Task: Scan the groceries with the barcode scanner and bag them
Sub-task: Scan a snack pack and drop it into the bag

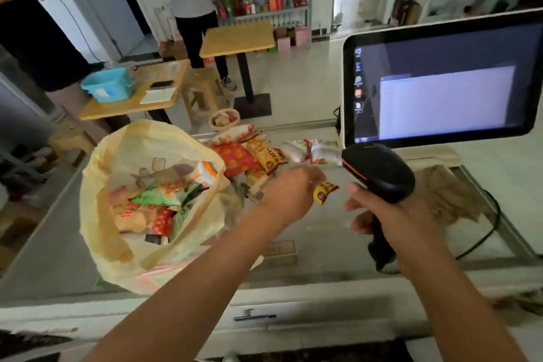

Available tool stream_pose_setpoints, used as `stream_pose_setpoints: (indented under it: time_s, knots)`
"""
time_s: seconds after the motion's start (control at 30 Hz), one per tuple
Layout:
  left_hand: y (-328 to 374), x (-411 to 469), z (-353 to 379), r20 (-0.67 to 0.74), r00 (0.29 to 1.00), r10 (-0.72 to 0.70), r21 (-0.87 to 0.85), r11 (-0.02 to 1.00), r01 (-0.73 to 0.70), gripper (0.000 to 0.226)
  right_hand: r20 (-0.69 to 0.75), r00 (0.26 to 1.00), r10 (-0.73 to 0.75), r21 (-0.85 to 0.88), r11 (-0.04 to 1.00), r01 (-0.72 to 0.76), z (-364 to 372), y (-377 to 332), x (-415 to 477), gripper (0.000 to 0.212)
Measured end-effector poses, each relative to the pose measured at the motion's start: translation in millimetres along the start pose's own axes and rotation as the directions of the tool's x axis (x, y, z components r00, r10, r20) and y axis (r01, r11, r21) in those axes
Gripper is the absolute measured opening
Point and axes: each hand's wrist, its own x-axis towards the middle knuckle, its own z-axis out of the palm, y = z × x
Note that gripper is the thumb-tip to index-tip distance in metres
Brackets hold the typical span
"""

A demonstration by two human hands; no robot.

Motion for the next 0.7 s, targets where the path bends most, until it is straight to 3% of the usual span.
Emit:
stream_pose_setpoints:
  time_s: [0.1,0.23,0.33,0.5,0.57,0.6,0.63,0.67,0.7]
  knots:
    - [-19,18,37,0.135,0.981,-0.138,0.146,0.982,0.118,0.058,0.013,0.991,0.131,0.009,0.991,-0.131,-6,31,-5,0.020]
    - [-33,43,69,0.204,0.968,-0.148,0.354,0.933,0.069,0.070,-0.011,0.968,0.252,0.040,0.967,-0.252,-12,55,-12,0.020]
    - [-46,63,91,0.228,0.964,-0.135,0.417,0.909,0.029,0.078,-0.037,0.956,0.291,0.048,0.956,-0.289,-15,65,-16,0.022]
    - [-60,79,107,0.142,0.989,-0.050,0.424,0.905,-0.015,0.062,-0.073,0.954,0.291,0.064,0.956,-0.286,-22,67,-22,0.022]
    - [-56,80,100,0.094,0.994,-0.064,0.250,0.967,0.038,0.057,-0.077,0.956,0.282,0.082,0.958,-0.276,-25,62,-23,0.021]
    - [-47,79,92,0.083,0.991,-0.108,0.030,0.994,0.106,0.056,-0.080,0.958,0.275,0.087,0.959,-0.268,-27,59,-24,0.020]
    - [-34,77,83,0.109,0.974,-0.199,-0.255,0.941,0.220,0.054,-0.084,0.961,0.265,0.086,0.962,-0.258,-28,55,-25,0.019]
    - [-22,76,73,0.176,0.938,-0.298,-0.532,0.773,0.346,0.052,-0.085,0.965,0.250,0.076,0.967,-0.244,-30,50,-26,0.018]
    - [-11,74,62,0.279,0.886,-0.371,-0.723,0.526,0.448,0.050,-0.078,0.970,0.232,0.063,0.972,-0.227,-30,44,-27,0.018]
